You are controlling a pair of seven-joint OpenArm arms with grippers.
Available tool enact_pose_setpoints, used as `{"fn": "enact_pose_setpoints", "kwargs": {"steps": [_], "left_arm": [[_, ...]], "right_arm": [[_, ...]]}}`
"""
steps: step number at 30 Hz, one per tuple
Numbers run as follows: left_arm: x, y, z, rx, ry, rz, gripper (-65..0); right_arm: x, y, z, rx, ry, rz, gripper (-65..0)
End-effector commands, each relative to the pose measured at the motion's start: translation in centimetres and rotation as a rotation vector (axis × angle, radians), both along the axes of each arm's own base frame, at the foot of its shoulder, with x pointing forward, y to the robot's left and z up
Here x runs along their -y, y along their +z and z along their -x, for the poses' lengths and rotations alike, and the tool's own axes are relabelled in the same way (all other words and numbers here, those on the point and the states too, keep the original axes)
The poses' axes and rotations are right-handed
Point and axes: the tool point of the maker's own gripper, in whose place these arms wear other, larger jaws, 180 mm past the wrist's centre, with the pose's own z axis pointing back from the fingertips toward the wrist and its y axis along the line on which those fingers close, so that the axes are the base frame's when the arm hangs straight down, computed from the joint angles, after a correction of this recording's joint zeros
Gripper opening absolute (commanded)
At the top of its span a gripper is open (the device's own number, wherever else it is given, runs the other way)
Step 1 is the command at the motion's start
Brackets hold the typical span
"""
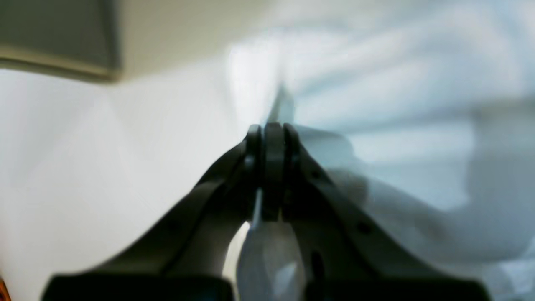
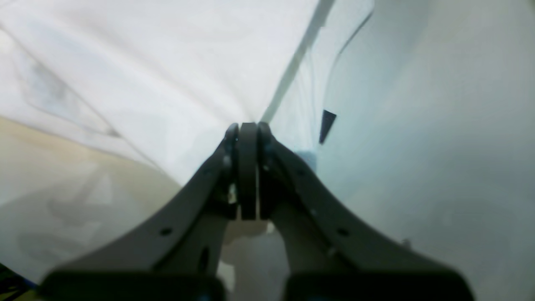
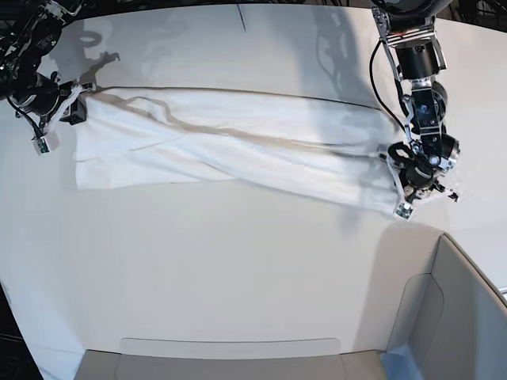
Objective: Layout the t-shirt on the table in an organized manner, then fold the t-shirt properly
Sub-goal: 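Hold both shirt ends and pull the strip taut between grippers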
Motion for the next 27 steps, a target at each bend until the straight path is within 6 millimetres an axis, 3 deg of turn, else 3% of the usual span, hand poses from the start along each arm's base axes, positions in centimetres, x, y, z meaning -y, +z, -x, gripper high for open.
{"fn": "enact_pose_setpoints", "kwargs": {"steps": [1,3,12,19,27], "left_arm": [[-0.4,2.3,-1.2,0.062,-0.002,-0.037,-65.0],[-0.5,1.8,-0.5,0.045,-0.012,-0.063,-65.0],[-0.2,2.2,-1.1,0.055,-0.020,-0.064,-65.0],[1.5,3.2,-2.0,0.095,-0.091,-0.076,-43.3],[3.3,2.0,-1.6,0.076,-0.161,-0.089,-46.3]], "right_arm": [[0.1,1.4,-1.0,0.060,0.019,0.008,-65.0],[0.2,1.4,-1.0,0.060,0.020,0.009,-65.0],[0.1,1.5,-1.1,0.063,0.019,0.008,-65.0],[0.2,1.4,-1.1,0.062,0.020,0.009,-65.0],[0.2,1.4,-1.0,0.060,0.020,0.009,-65.0]]}}
